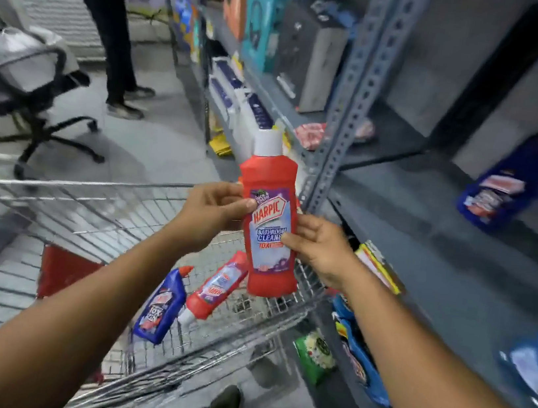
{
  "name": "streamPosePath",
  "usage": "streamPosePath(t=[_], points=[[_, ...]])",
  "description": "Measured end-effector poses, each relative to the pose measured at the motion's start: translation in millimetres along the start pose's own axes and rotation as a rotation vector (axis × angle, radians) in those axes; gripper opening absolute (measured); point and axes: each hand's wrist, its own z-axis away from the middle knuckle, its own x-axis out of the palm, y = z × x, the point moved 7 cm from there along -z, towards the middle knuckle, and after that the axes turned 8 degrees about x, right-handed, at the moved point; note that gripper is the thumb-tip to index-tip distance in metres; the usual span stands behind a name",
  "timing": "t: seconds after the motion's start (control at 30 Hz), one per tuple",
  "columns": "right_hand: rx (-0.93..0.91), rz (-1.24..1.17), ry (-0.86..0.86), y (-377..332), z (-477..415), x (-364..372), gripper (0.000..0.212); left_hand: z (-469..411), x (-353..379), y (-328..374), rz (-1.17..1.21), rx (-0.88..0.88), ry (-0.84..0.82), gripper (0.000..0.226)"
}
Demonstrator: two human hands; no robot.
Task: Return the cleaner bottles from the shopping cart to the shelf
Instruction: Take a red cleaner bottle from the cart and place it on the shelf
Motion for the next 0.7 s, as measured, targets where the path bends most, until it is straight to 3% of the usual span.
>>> streamPosePath(t=[0.3, 0.53, 0.7], points=[[-0.354, -0.14, 0.597, 31, 272, -125, 0.039, 107, 261, 71, 0.0, 0.224, -0.556, 0.019], [-0.49, -0.157, 1.131, 107, 495, -220, 0.038, 223, 488, 44, 0.077, 0.224, -0.952, 0.029], [-0.517, -0.193, 1.368, 164, 599, -271, 0.043, 300, 603, 27, 0.091, 0.226, -1.122, 0.037]])
